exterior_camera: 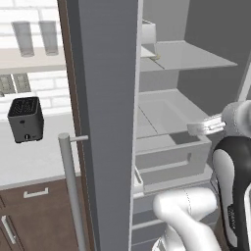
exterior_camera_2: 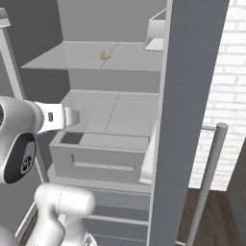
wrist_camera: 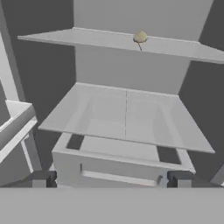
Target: Place one garlic and one steak in each tupperware on the nearby counter, to pack two identical lunches.
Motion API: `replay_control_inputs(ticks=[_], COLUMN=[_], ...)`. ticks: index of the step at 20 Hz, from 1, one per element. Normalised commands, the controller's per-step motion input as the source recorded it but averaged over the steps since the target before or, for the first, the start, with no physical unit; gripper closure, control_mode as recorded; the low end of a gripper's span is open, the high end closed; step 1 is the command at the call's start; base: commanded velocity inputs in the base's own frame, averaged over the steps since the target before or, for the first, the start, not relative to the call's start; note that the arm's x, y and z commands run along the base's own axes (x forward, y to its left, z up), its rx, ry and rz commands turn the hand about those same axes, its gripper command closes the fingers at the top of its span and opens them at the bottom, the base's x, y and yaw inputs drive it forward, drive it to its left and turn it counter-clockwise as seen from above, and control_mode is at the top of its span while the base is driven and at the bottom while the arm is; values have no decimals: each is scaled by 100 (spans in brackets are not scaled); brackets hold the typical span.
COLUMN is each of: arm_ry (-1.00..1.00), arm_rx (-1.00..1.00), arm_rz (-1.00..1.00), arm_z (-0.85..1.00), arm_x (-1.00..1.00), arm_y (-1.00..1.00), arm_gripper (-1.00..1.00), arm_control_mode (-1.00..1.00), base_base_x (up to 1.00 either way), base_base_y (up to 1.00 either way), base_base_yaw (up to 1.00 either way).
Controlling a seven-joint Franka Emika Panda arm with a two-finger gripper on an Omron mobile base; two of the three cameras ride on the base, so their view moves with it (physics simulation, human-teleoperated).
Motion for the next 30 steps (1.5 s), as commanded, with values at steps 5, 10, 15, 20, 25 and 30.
replay_control_inputs(ticks=[5, 10, 15, 20, 25, 30], arm_ry=[4, -2, 0, 0, 1, 3], arm_rx=[7, 9, 4, 4, 5, 0], arm_rz=[0, -8, -4, 0, 0, 0], arm_z=[99, 34, 0, 4, 10, 0], arm_x=[99, 60, 73, 76, 96, 86], arm_y=[0, -1, -4, -13, -9, 0], arm_gripper=[-100, -100, -100, -100, -100, -100], arm_control_mode=[-100, -100, -100, -100, -100, -100], base_base_x=[0, 0, 0, 0, 0, 0], base_base_y=[0, 0, 0, 0, 0, 0], base_base_yaw=[0, 0, 0, 0, 0, 0])
